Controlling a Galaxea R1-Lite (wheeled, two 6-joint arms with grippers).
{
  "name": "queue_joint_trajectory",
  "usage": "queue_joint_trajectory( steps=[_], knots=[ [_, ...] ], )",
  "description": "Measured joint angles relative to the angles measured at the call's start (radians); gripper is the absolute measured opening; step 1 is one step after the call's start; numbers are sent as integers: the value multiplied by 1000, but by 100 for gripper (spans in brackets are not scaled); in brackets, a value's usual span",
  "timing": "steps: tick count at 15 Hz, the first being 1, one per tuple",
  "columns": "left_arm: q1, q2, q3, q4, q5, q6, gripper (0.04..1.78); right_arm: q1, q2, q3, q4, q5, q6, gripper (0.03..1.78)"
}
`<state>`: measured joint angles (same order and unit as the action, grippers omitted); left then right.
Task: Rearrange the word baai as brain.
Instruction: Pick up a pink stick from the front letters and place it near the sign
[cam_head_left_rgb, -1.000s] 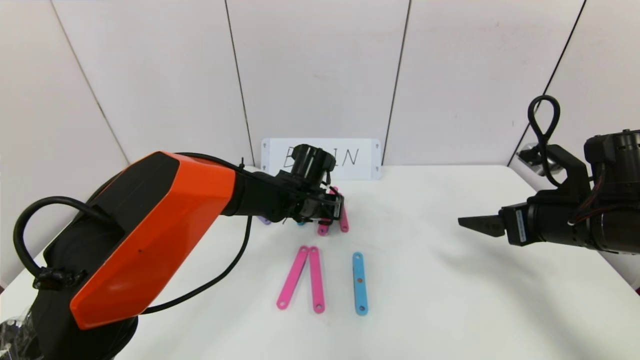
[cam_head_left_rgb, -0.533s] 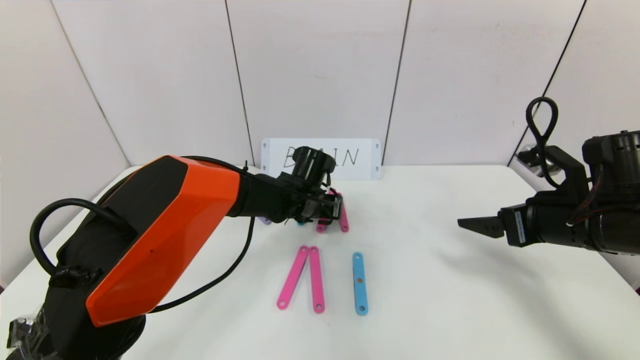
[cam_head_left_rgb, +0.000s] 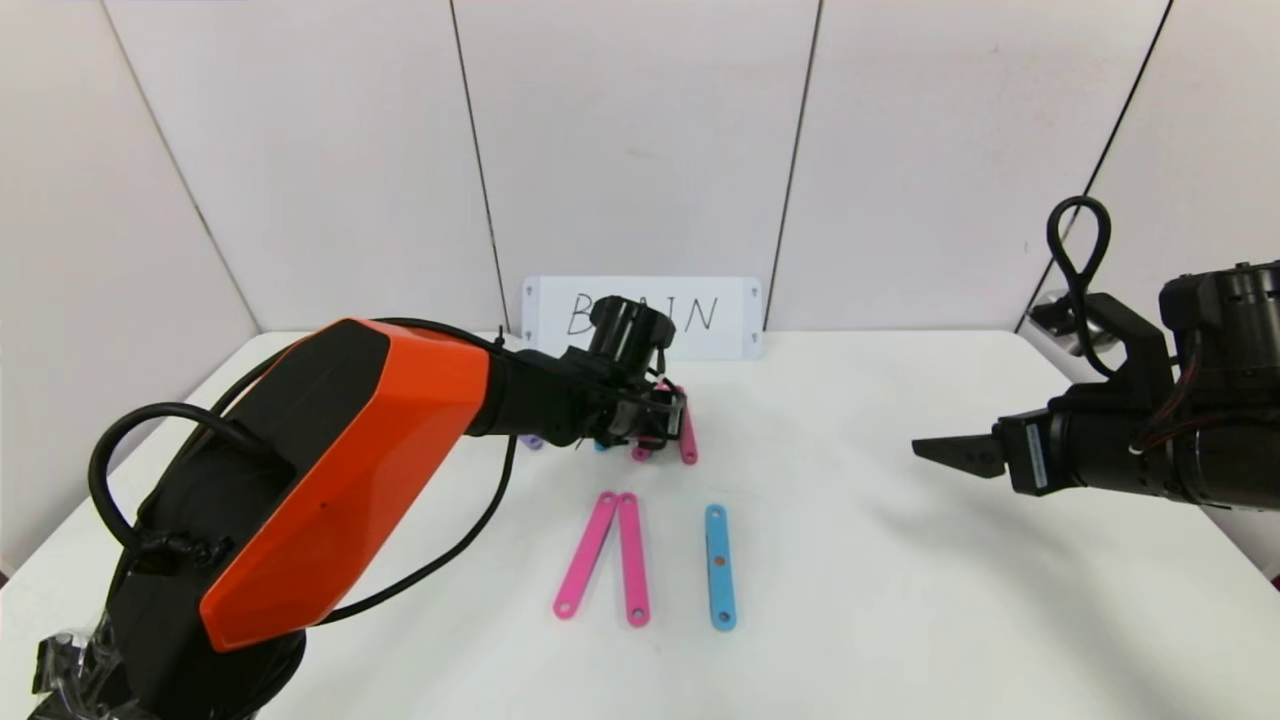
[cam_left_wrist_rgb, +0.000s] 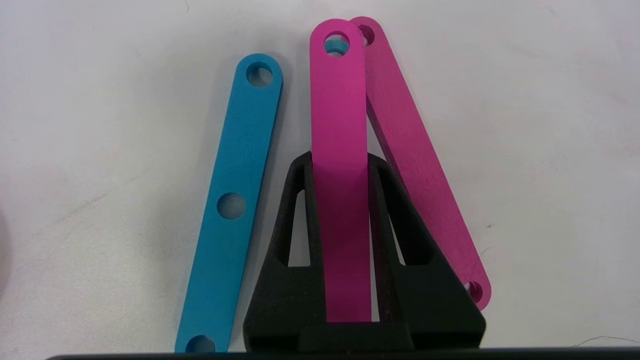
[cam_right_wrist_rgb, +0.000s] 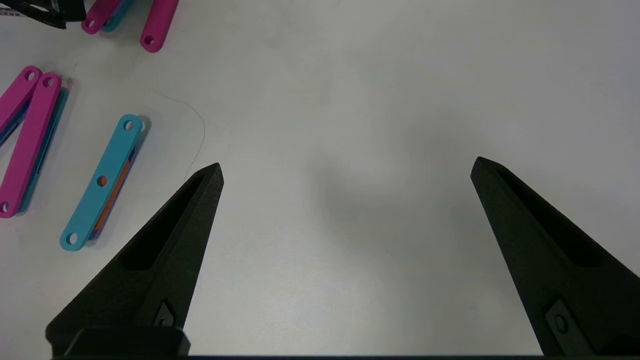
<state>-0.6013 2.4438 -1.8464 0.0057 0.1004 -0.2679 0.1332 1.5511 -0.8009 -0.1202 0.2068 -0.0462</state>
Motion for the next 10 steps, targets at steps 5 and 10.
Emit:
queue_joint_trajectory(
  steps=[5, 10],
  knots=[
    [-3, 11, -13, 0, 17, 3, 30, 0, 0, 0, 0, 0, 0, 173],
    [-8, 13, -15, 0, 18, 3, 30, 0, 0, 0, 0, 0, 1, 173]
  ],
)
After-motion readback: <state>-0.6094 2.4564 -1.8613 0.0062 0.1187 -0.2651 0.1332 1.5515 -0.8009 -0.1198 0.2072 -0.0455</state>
